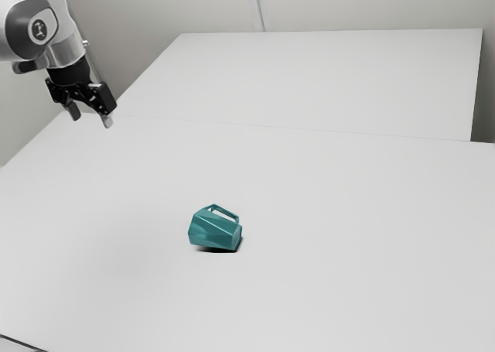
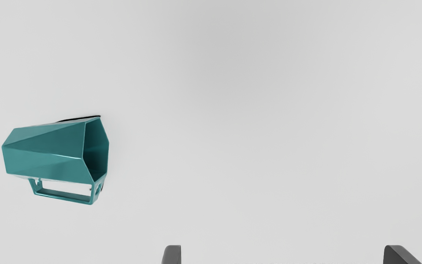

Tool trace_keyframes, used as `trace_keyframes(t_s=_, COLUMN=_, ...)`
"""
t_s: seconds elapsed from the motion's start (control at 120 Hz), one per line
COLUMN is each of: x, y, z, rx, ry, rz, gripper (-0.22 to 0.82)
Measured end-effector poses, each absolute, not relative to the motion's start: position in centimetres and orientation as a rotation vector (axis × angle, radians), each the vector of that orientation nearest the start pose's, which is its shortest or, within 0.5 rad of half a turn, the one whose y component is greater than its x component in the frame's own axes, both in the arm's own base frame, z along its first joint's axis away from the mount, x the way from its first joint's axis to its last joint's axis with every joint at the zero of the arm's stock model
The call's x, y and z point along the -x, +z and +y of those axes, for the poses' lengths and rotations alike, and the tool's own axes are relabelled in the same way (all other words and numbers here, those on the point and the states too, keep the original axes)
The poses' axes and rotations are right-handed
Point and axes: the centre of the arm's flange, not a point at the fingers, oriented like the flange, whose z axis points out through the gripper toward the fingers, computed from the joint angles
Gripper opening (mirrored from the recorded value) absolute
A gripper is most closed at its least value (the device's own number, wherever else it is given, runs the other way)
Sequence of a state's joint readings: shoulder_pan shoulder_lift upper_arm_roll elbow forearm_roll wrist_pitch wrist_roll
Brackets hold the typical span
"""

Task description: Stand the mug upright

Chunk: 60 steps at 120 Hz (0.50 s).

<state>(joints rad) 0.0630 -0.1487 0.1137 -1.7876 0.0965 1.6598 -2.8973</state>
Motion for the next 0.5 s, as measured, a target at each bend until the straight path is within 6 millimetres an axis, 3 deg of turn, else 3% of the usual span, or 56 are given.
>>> trace_keyframes(t_s=0.358, x=-50.1, y=60.3, z=10.1, rx=-0.116, ry=0.087, rz=3.135, gripper=0.6)
trace_keyframes(t_s=0.5, x=-49.3, y=56.9, z=11.5, rx=0.01, ry=-0.188, rz=3.158, gripper=0.6)
